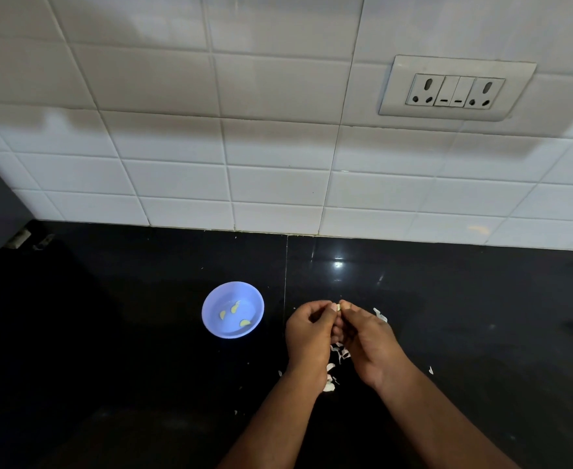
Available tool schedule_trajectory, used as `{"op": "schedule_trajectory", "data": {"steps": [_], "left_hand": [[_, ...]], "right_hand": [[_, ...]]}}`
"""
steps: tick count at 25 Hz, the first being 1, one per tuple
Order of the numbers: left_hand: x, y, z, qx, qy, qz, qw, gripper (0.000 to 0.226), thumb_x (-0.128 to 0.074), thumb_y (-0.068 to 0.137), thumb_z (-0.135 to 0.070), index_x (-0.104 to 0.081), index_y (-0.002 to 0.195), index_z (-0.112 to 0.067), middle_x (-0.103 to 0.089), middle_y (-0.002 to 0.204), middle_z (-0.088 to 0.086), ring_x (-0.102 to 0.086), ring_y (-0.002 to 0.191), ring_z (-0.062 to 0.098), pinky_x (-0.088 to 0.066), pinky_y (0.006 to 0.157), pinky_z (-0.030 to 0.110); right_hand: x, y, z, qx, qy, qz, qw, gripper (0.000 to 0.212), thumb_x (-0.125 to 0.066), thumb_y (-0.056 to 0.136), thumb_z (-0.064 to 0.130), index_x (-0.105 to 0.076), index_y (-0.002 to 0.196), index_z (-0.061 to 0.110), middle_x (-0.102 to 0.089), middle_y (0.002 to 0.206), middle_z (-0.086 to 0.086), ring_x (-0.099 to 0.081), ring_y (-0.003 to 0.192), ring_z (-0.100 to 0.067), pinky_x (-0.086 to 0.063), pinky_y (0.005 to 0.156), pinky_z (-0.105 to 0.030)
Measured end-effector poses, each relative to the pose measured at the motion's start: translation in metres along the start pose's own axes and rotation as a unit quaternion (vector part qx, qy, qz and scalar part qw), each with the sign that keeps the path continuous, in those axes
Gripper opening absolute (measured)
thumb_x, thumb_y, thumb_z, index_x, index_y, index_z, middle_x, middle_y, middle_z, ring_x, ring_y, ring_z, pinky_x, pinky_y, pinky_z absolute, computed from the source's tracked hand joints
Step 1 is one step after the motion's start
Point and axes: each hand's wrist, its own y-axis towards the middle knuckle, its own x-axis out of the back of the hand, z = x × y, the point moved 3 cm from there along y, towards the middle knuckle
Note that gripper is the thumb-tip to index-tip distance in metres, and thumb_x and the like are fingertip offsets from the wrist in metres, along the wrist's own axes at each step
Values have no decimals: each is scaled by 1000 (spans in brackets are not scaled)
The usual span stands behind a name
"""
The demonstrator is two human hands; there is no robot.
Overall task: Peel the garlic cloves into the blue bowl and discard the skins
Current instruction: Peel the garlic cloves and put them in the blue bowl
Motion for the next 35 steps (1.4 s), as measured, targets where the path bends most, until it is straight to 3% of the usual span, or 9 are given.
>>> {"op": "schedule_trajectory", "data": {"steps": [3, 5, 9, 15, 20, 23, 25, 28, 35], "left_hand": [[6, 2, -8, -155, 177, 2, 972, 17, -77, 92, -13, -74, 85, -28, -74, 91, -5, -71, 84, 7, -57, 74, 19], [7, -1, -11, -193, 197, -8, 961, 19, -76, 92, -11, -73, 83, -27, -72, 90, -8, -69, 88, 5, -51, 75, 14], [6, 3, -3, -136, 83, 0, 987, 17, -74, 94, -9, -77, 87, -24, -77, 88, 2, -73, 84, 13, -60, 80, 33], [2, -3, -5, -81, -45, 40, 995, 8, -69, 97, 0, -76, 96, -4, -78, 90, 9, -71, 83, 14, -59, 76, 26], [1, -6, -3, -47, -71, 27, 996, 6, -73, 96, -6, -80, 96, -5, -79, 87, 10, -69, 75, 13, -57, 69, 24], [3, -5, -1, -28, -60, 3, 998, 4, -77, 94, -11, -81, 95, -10, -80, 93, 4, -72, 79, 8, -58, 73, 26], [5, -4, 1, -16, -52, -10, 998, 3, -79, 92, -13, -81, 94, -13, -80, 92, 2, -73, 80, 7, -59, 73, 25], [5, -4, 3, -8, -42, -23, 999, 4, -82, 90, -14, -80, 92, -11, -80, 88, 6, -72, 78, 12, -57, 70, 24], [5, -6, 1, -3, -55, 23, 998, 6, -74, 95, -7, -80, 93, -7, -77, 84, 15, -74, 79, 23, -63, 80, 37]], "right_hand": [[-1, -3, 10, 11, -37, -1, 999, 14, -61, 102, 7, -73, 97, 4, -69, 75, -4, -63, 64, -10, -55, 60, -23], [-5, -4, 12, -1, -44, 1, 999, 13, -61, 102, 8, -73, 97, 6, -69, 74, -2, -61, 64, -8, -54, 59, -22], [-11, -3, 8, -64, 29, -2, 998, 11, -64, 100, 10, -71, 93, 7, -68, 71, -1, -64, 57, -6, -56, 53, -19], [-11, -6, 11, -105, 73, -10, 992, 20, -59, 103, 9, -71, 88, 4, -68, 70, -5, -65, 53, -8, -57, 50, -21], [0, -4, 23, 27, -99, -56, 993, 5, -72, 93, 5, -73, 89, 1, -70, 72, -10, -63, 55, -11, -49, 47, -22], [9, -2, 27, 65, -217, -93, 970, 28, -82, 89, 25, -64, 79, 6, -62, 67, -13, -59, 50, -16, -51, 47, -28], [13, -1, 26, 63, -289, -93, 951, 32, -72, 98, 31, -62, 82, 6, -65, 73, -15, -63, 51, -18, -56, 50, -31], [11, -4, 26, 96, -300, -36, 948, 15, -54, 107, 11, -68, 111, 14, -74, 96, -12, -74, 70, -22, -60, 62, -34], [-1, -12, 26, 131, -259, 17, 957, 16, -67, 100, 10, -78, 111, 9, -81, 96, -9, -78, 94, -25, -62, 88, -39]]}}
